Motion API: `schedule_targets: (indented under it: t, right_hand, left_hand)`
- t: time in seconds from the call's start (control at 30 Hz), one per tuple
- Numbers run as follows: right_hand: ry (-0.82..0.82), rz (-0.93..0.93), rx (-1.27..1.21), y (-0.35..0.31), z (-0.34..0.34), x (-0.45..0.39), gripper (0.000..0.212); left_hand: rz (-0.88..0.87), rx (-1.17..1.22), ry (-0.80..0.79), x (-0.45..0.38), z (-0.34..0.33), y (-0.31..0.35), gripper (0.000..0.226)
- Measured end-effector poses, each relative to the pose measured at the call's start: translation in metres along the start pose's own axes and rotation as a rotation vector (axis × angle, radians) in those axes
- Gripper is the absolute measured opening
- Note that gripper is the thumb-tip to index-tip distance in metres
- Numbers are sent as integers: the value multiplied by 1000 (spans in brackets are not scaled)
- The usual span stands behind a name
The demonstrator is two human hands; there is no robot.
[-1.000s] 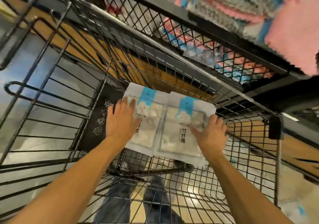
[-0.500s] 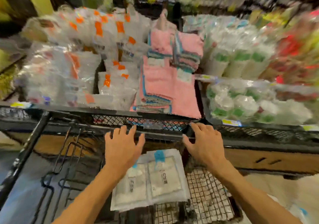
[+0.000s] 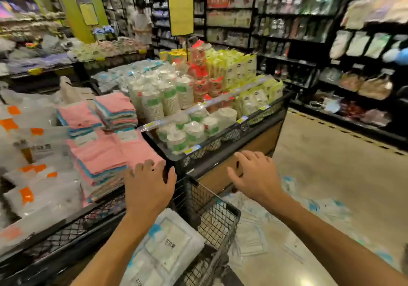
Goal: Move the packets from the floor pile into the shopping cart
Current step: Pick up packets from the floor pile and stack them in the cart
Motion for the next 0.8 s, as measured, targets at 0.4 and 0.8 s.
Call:
schedule_targets:
  t: [0.4,0.8]
  right_hand:
    - [-3,-406,154,211,59,149,48]
    - [-141,-646,226,404,88,275,48]
  left_hand:
    - [-358,23,-83,30,-28,210,58]
    - [-590,24,-153,90,-85,425,48]
Point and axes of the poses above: each hand's wrist, its own x-axis away from the middle knuckle, its own z-axis out of the back of the hand, y = z × x, the point moved 2 cm from there along -x, towards the middle knuckle, and after that the axes turned 1 degree about x, right-handed, at the moved point
